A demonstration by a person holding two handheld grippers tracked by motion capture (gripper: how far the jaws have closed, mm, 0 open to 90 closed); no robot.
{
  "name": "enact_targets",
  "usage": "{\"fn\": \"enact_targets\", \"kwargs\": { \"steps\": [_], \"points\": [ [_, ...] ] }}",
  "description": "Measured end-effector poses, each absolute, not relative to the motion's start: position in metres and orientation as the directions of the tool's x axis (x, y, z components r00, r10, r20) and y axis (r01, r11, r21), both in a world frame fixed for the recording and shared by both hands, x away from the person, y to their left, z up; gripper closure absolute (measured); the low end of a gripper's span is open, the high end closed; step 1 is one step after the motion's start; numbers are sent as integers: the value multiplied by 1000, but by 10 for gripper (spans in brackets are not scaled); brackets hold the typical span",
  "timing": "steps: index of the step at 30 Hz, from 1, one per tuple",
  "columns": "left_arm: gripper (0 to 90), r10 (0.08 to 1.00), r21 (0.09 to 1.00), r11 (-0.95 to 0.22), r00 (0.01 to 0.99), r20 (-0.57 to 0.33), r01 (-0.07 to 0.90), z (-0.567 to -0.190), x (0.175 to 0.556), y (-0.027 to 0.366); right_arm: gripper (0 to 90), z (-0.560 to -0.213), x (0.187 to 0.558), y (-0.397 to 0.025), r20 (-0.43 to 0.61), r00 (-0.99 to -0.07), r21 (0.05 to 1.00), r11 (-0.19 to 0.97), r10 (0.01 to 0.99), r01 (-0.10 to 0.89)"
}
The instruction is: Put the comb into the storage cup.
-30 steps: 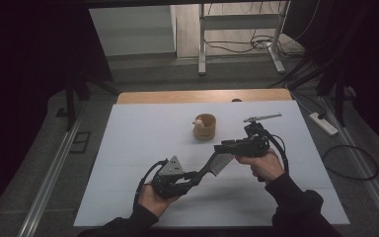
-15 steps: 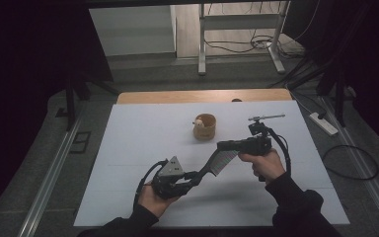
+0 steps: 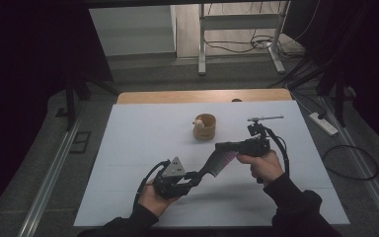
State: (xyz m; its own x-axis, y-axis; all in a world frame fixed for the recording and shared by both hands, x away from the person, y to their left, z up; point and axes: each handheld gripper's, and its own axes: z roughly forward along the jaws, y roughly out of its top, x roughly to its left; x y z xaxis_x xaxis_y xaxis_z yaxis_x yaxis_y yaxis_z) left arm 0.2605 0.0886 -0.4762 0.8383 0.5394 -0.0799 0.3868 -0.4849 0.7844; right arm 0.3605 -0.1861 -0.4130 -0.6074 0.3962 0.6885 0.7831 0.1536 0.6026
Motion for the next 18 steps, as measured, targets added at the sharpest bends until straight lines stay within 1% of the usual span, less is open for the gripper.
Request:
{"fn": "enact_targets", "kwargs": {
  "steps": [3, 8, 14, 18],
  "points": [
    [595, 550, 783, -478, 831, -86, 398, -476, 261, 88, 843, -412, 360, -186, 686, -612, 608, 153, 394, 779],
    [424, 569, 777, -480, 818, -77, 407, -476, 261, 87, 843, -409, 358, -186, 652, -636, 636, 160, 413, 755],
    [211, 581, 755, -459, 801, -145, 469, -479, 267, 89, 843, -407, 355, -187, 615, -670, 671, 170, 416, 722],
    [102, 594, 750, -438, 786, -172, 496, -481, 269, 92, 843, -407, 355, -188, 604, -672, 676, 170, 429, 717]
  ]
}}
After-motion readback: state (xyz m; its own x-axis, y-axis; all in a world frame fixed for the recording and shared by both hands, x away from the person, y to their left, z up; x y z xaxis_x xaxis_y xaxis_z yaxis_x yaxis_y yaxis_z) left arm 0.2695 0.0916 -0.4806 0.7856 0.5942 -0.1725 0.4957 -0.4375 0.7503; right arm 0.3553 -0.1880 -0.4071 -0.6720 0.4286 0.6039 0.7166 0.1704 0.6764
